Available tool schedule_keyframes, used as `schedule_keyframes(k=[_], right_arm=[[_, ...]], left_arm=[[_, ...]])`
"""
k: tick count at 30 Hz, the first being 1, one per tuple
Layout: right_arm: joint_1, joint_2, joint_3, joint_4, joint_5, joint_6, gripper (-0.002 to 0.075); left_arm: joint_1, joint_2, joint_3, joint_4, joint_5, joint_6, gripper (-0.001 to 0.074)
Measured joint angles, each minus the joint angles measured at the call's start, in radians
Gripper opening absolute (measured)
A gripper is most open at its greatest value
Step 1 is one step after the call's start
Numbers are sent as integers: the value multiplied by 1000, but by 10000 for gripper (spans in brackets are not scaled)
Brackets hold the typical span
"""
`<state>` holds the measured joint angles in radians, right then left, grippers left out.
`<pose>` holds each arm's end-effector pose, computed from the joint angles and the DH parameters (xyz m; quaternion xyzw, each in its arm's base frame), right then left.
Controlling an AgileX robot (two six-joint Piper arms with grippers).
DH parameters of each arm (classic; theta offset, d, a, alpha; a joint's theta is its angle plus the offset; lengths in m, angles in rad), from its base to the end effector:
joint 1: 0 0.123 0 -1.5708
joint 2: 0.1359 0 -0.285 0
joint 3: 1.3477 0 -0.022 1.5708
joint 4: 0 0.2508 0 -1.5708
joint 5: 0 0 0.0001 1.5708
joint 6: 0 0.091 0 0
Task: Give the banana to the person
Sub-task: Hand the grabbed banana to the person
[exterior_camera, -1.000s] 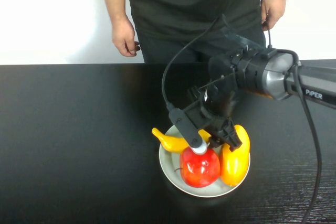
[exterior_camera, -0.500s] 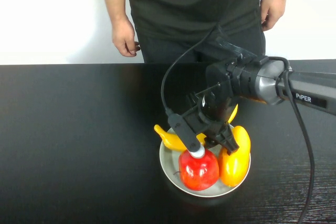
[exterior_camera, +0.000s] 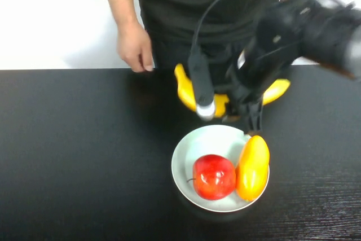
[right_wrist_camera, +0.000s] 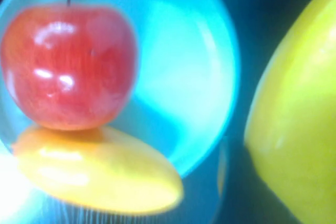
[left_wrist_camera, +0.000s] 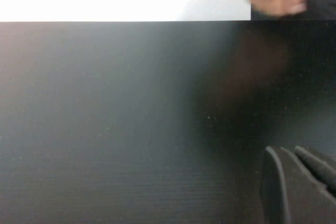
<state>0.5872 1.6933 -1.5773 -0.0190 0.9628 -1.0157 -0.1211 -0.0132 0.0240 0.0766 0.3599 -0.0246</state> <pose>0.3120 0.2060 0.3371 -0.6905 0.6645 -0.0695 0.2771 0.0528 -0.0039 0.1735 0.0591 0.7974 -0.0114 0.6004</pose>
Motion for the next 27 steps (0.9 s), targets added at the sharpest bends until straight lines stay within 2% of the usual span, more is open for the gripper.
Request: schedule_keyframes(k=[8, 14, 20, 27], right_arm=[[0, -211, -1, -80, 9, 54, -9], [0, -255, -23, -158, 22, 74, -9], [22, -189, -161, -163, 33, 2, -9], [72, 14, -363, -161, 120, -23, -9]], left_arm=[[0, 0, 0, 0, 0, 0, -4], [0, 0, 0, 0, 0, 0, -4], [0, 0, 0, 0, 0, 0, -4], [0, 0, 0, 0, 0, 0, -4]])
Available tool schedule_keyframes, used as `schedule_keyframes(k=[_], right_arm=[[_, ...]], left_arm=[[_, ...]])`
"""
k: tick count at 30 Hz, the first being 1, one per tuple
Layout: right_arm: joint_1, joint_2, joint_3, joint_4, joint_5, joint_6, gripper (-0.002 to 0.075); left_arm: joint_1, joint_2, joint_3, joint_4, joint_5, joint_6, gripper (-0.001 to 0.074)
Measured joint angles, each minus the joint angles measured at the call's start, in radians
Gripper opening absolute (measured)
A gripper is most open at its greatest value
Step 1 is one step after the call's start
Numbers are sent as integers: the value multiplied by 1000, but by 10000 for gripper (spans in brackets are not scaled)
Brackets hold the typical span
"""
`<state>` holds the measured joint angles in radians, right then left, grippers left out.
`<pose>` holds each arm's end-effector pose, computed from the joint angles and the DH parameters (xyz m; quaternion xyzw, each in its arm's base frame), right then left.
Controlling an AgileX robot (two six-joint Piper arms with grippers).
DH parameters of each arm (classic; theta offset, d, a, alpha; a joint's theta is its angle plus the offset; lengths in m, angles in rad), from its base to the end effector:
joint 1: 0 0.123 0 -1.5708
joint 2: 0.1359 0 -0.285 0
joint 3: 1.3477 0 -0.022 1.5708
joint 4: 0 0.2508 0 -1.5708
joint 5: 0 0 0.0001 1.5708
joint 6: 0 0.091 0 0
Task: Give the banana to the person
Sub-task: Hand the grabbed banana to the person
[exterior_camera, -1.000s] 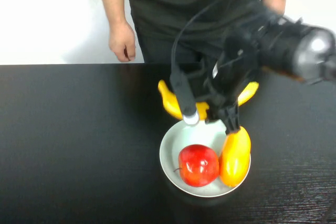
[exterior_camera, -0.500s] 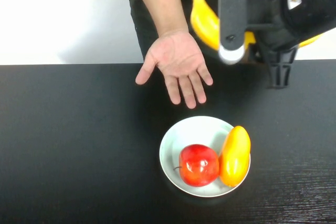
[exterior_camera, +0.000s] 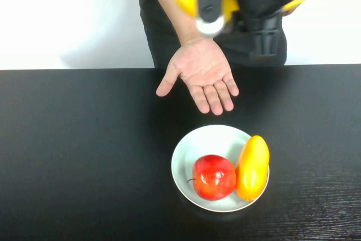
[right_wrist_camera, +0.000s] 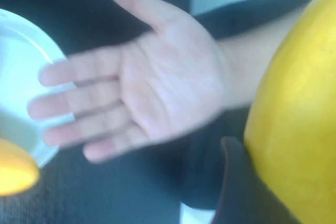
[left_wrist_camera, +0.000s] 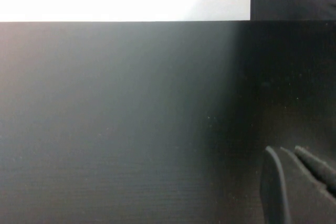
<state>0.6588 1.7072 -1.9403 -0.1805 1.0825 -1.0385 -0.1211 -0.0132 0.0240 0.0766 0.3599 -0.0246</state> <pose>0.3039 0.2170 0.4357 -0.6921 0.5996 -0.1621 0.3678 0.0528 -0.0039 0.1735 0.0591 0.7974 -0.0114 0.6004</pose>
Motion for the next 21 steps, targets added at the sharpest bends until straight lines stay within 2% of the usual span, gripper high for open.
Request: schedule_keyframes(k=[10, 13, 16, 21], right_arm=[[0, 183, -37, 64, 15, 0, -8], [0, 199, -37, 54, 15, 0, 32], [0, 200, -37, 22, 17, 3, 132], [0, 195, -37, 15, 26, 17, 394]], left_arm=[[0, 0, 0, 0, 0, 0, -4], [0, 0, 0, 0, 0, 0, -4], [0, 0, 0, 0, 0, 0, -4], [0, 0, 0, 0, 0, 0, -4]])
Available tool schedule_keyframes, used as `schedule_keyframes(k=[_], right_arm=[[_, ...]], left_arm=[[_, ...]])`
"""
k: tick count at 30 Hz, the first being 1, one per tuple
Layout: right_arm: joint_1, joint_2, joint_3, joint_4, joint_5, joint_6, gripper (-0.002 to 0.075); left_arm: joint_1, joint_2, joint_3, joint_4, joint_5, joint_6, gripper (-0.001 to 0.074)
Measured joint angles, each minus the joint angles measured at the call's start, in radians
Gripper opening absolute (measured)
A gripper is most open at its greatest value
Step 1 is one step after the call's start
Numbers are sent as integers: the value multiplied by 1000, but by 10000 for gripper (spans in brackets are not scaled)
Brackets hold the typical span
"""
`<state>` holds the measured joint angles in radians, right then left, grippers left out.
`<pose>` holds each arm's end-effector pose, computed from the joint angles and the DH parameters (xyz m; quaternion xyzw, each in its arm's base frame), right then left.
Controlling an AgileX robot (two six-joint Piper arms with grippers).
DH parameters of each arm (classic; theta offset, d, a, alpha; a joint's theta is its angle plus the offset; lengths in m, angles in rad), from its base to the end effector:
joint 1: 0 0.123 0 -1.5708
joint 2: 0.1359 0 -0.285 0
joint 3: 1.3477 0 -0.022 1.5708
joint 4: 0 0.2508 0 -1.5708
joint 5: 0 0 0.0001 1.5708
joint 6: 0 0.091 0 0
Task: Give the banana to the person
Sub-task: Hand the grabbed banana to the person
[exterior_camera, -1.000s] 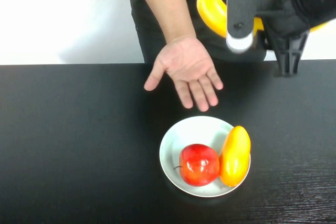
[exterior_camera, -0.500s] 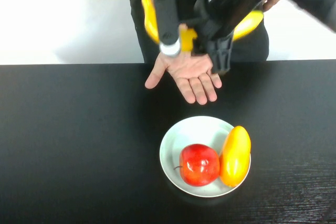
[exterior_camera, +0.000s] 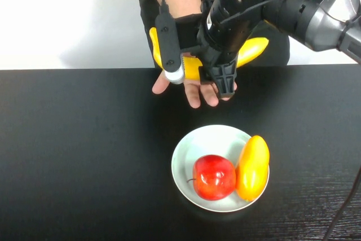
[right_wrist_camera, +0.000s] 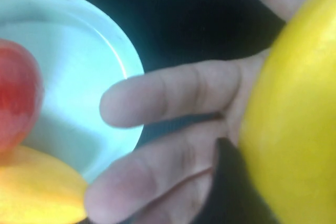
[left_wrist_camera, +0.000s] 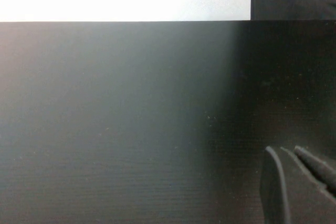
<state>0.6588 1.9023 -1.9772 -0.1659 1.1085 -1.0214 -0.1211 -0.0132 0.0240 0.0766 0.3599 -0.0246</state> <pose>0.3445 0.2497 0.3668 -0.7145 0.6237 -0.1358 0.2863 0.0528 -0.0039 0.1735 0.0591 0.7974 -0.0114 0.6004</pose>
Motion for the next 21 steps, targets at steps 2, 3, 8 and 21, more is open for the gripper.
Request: schedule_keyframes(k=[2, 3, 8, 21], right_arm=[[0, -4, 0, -5, 0, 12, 428], [0, -4, 0, -6, 0, 12, 428], [0, -4, 0, -9, 0, 16, 428], [19, -187, 72, -34, 192, 643, 172]], left_arm=[[0, 0, 0, 0, 0, 0, -4], [0, 0, 0, 0, 0, 0, -4], [0, 0, 0, 0, 0, 0, -4], [0, 0, 0, 0, 2, 0, -4]])
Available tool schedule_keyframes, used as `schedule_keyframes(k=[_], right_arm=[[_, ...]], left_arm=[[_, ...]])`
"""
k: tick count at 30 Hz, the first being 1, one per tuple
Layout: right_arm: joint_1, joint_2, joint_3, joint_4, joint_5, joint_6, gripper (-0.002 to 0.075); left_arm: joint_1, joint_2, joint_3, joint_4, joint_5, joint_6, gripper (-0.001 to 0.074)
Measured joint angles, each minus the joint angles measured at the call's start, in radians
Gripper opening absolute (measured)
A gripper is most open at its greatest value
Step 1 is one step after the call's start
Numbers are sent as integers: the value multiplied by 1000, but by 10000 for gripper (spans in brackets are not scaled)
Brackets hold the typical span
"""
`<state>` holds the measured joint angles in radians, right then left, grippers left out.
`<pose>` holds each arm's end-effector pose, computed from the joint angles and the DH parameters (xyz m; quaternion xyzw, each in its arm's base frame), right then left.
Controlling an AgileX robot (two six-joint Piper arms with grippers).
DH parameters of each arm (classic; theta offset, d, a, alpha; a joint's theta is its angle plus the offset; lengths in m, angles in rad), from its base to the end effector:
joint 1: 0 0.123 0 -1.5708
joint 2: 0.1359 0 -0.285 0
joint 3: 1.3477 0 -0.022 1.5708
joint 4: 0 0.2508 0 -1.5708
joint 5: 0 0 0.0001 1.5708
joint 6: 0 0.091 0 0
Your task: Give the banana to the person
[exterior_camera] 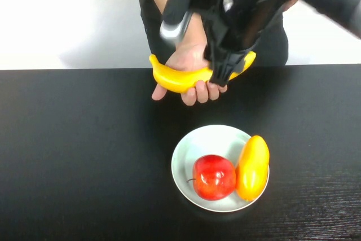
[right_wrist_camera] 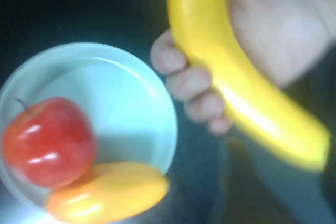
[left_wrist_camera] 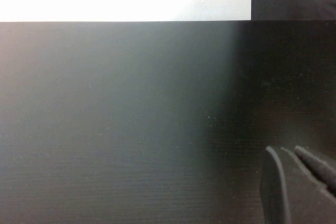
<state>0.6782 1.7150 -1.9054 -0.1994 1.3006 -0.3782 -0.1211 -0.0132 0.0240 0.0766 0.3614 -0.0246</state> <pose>0.2919 0.2128 0.4107 -0.4825 0.8276 -0.0582 0.2810 0.0527 -0.0039 0.1734 0.0591 0.7979 -0.0114 0.5998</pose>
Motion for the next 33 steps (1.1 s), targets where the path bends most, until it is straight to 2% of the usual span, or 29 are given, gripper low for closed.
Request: schedule_keyframes(k=[3, 4, 10, 15, 30, 33], right_arm=[[0, -98, 121, 44, 0, 53, 4], [0, -128, 160, 48, 0, 75, -8], [0, -345, 421, 46, -24, 244, -6], [0, -453, 539, 71, -12, 341, -6], [-3, -475, 560, 89, -4, 333, -9], [-14, -500, 588, 61, -84, 296, -9]], left_arm=[[0, 0, 0, 0, 0, 0, -4], [0, 0, 0, 0, 0, 0, -4], [0, 0, 0, 0, 0, 0, -4], [0, 0, 0, 0, 0, 0, -4], [0, 0, 0, 0, 0, 0, -4], [0, 0, 0, 0, 0, 0, -4]])
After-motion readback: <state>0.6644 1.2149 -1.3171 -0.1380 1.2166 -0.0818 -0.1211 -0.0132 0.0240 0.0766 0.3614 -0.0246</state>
